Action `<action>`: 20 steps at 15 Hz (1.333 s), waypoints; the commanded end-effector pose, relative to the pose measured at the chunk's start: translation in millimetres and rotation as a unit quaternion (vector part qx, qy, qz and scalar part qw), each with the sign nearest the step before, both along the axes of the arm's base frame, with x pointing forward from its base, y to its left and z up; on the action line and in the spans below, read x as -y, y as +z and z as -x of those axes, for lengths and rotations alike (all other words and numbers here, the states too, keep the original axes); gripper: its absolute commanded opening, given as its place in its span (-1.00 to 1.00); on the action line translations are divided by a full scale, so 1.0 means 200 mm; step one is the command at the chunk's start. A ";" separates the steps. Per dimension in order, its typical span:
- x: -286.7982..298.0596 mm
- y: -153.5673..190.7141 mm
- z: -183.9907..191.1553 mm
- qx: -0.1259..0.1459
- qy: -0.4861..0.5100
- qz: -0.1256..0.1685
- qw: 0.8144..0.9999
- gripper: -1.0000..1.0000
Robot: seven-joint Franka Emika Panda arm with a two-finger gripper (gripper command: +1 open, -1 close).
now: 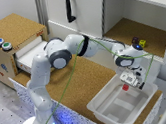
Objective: Store the grasped pink object in the box
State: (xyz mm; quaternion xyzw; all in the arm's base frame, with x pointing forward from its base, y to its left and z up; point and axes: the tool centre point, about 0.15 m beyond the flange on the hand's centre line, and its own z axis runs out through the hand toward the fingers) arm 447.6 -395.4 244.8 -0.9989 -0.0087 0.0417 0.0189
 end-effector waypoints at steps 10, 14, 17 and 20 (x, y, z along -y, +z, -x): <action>-0.24 0.80 -0.22 0.095 -0.007 0.026 0.995 1.00; -0.30 0.92 -0.28 0.116 -0.009 0.014 0.993 1.00; -0.30 0.92 -0.28 0.116 -0.009 0.014 0.993 1.00; -0.30 0.92 -0.28 0.116 -0.009 0.014 0.993 1.00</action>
